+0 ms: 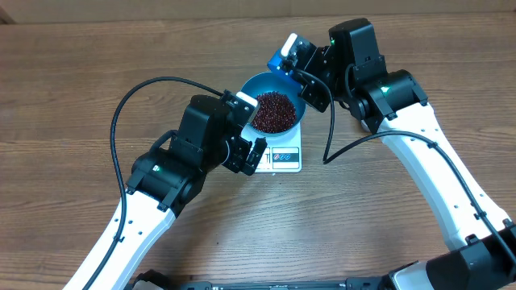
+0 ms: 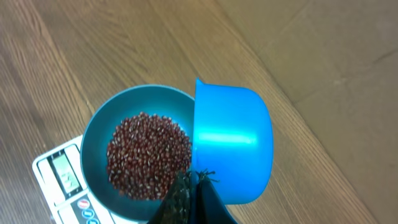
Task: Scoop item into bowl and weigh 150g on scale
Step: 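Move the scoop with the right gripper back to the bean tub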
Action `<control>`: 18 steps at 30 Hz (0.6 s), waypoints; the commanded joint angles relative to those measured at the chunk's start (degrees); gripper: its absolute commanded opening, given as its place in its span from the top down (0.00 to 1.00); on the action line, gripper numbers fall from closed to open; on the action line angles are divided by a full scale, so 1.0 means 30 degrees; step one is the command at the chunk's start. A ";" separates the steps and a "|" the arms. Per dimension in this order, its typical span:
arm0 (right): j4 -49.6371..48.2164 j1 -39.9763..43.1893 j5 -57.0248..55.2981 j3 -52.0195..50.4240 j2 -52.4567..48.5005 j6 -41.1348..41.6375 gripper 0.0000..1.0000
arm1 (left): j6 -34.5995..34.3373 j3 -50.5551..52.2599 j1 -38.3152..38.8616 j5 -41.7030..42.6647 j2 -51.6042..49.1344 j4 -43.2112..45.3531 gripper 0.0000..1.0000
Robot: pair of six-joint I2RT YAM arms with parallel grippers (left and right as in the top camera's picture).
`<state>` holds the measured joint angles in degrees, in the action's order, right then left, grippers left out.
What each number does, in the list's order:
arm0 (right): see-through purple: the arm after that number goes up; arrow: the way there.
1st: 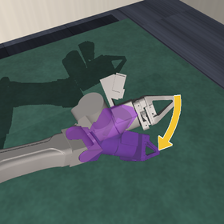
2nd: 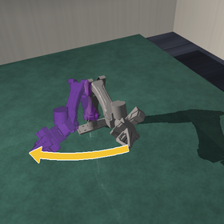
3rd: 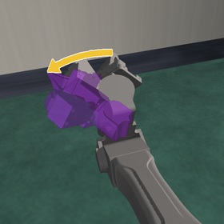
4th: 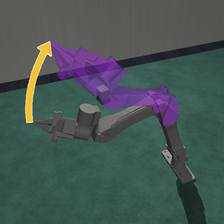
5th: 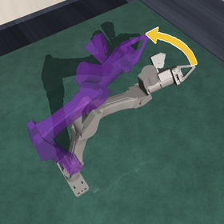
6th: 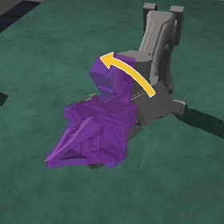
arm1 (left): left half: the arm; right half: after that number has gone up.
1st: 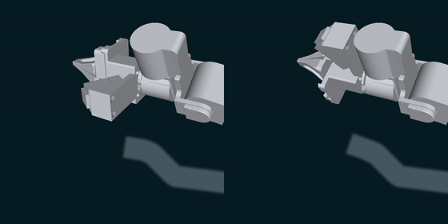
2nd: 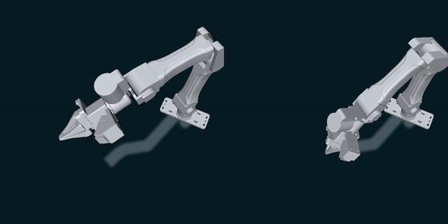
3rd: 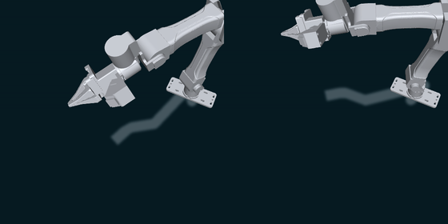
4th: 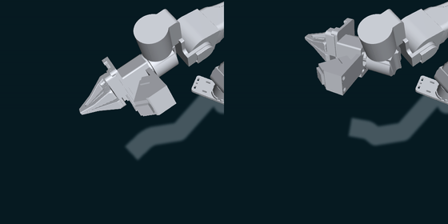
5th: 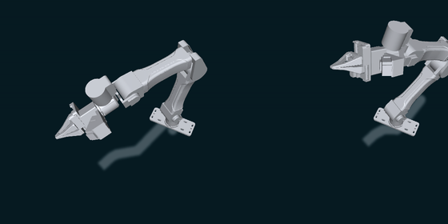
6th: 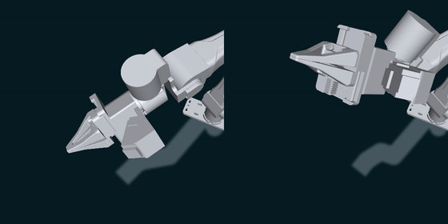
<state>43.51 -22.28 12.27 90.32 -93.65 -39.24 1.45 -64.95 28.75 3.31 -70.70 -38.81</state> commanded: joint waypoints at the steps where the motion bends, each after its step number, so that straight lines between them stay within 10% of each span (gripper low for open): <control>1: -0.0452 -0.0044 0.0211 -0.0051 0.0066 0.1705 0.96 | -0.0277 0.0102 -0.0080 0.0262 -0.0022 0.0007 0.00; 18: -0.2557 0.0874 -1.0761 -0.0051 0.0066 1.3092 0.96 | -0.0270 0.0102 -0.0080 0.0248 -0.0022 0.0015 0.00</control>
<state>35.97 -21.54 -8.88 90.30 -93.65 -10.63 1.45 -64.95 28.75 3.46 -70.70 -38.81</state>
